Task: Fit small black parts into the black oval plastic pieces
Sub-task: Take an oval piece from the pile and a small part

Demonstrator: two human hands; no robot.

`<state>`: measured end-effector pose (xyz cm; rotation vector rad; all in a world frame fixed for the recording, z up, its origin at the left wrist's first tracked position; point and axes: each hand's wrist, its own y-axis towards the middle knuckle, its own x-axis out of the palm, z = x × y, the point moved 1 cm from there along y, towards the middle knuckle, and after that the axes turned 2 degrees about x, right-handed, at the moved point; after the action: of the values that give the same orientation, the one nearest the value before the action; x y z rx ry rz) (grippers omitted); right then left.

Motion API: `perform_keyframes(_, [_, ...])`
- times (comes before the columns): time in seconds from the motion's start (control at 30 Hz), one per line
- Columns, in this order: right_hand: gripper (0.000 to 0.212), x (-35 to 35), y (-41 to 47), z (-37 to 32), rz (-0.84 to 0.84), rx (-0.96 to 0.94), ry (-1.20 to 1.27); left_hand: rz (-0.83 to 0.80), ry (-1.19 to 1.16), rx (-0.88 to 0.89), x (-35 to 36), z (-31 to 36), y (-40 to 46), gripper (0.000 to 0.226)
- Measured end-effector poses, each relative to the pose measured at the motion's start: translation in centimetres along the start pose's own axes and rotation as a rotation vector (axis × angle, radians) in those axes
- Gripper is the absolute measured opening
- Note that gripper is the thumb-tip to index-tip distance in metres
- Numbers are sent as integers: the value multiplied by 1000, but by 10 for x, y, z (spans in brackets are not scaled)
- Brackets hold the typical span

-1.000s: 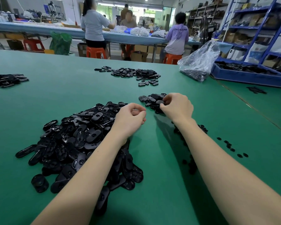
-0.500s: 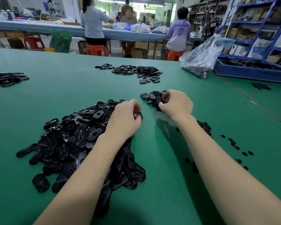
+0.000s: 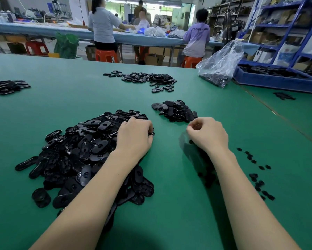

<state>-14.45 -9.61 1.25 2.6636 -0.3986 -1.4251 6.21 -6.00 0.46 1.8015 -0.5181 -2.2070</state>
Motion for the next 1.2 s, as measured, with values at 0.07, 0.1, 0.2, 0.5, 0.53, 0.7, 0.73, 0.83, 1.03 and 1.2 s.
perform_keyframes(0.07, [12,-6,2,4,13,11,-4,65,-47,25,-1,5,-1,11])
perform_keyframes(0.1, [13,-9,2,5,4,16,-18,98,-97,26,-1,7,-1,10])
perform_keyframes(0.2, [14,-13,0,9,-75,27,-111,108,-455,-80,-3,16,2,4])
perform_keyframes(0.5, [11,-16,-6,-1,-169,76,-262,-146,-1465,-567,1,26,3,5])
perform_keyframes(0.53, [10,-16,-7,-2,-156,74,-269,-142,-1485,-572,1,25,4,5])
perform_keyframes(0.7, [4,-16,-5,-2,-201,-2,6,-146,-1517,-572,4,24,4,11])
perform_keyframes(0.73, [4,-17,-6,-4,-205,-24,135,-148,-1532,-572,4,25,4,12])
perform_keyframes(0.83, [7,-17,-9,-14,-223,-72,419,-145,-1560,-566,3,25,4,14])
perform_keyframes(1.03, [4,-18,-9,-21,-257,-98,566,-128,-1664,-638,2,22,7,19])
perform_keyframes(1.2, [12,-17,-13,-26,-456,-94,677,-227,-1681,-603,0,24,5,22])
